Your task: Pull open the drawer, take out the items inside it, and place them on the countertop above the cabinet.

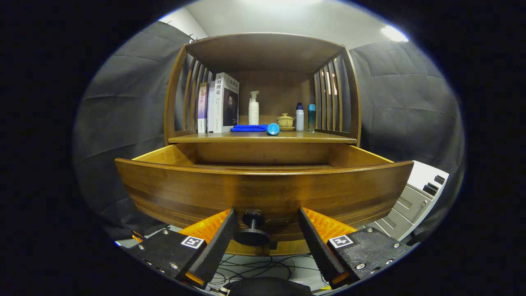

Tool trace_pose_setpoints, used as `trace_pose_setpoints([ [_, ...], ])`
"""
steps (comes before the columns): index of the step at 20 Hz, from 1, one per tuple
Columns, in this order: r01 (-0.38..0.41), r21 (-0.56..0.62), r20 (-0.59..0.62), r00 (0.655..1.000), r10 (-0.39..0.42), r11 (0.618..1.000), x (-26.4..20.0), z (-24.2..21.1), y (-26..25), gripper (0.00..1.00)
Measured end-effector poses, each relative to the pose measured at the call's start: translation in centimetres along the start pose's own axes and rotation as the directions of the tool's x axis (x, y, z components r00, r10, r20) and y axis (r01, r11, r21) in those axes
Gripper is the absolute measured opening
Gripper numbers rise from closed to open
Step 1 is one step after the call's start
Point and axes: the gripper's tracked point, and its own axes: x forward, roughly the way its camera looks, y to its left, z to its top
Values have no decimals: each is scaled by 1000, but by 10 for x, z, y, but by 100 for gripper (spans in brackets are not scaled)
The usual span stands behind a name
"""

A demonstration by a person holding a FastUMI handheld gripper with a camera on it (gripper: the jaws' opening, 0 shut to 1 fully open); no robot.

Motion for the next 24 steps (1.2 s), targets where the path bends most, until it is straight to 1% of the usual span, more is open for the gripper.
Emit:
trace_pose_setpoints([
  [5, -21, 15, -1, 1000, 21, 1000, 10, 0, -2, 95],
  [11, -28, 30, -4, 1000, 29, 999, 28, 4, -3, 95],
  [14, -30, 36, 6, 1000, 30, 999, 40, 12, -3, 95],
  [17, -28, 70, 1, 1000, 28, 997, 56, 15, -2, 95],
  [24, -19, 76, -14, 1000, 20, 997, 82, 18, -1, 95],
])
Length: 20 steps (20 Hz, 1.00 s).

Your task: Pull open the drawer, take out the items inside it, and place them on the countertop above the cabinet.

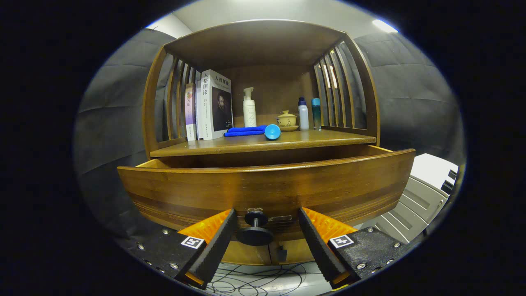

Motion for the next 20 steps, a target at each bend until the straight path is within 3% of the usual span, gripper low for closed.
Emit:
trace_pose_setpoints([
  [20, -23, 16, -15, 1000, 23, 1000, 77, 14, -3, 95],
])
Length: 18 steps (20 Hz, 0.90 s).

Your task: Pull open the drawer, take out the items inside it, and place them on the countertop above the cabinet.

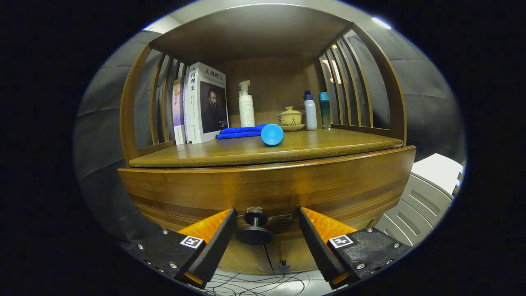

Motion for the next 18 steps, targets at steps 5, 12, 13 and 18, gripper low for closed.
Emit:
trace_pose_setpoints([
  [5, 10, -2, 5, 1000, -10, 1000, 10, 2, -1, 95],
  [12, 38, 20, -15, 999, -38, 999, 1, -5, -6, 97],
  [13, 46, 5, -8, 999, -46, 999, -7, -2, -5, 97],
  [18, 102, -14, 82, 991, -101, 995, -64, 35, -5, 97],
])
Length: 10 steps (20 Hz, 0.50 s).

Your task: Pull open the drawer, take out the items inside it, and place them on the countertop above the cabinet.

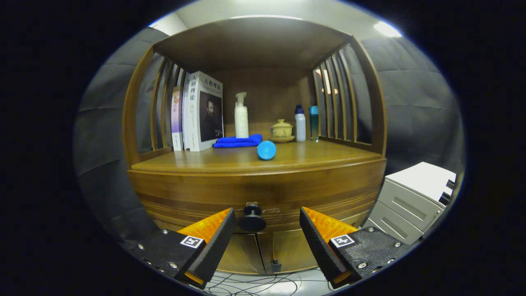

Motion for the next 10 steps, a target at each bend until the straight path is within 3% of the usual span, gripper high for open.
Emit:
trace_pose_setpoints([
  [10, 40, -4, 133, 990, -39, 999, -98, 49, -10, 96],
])
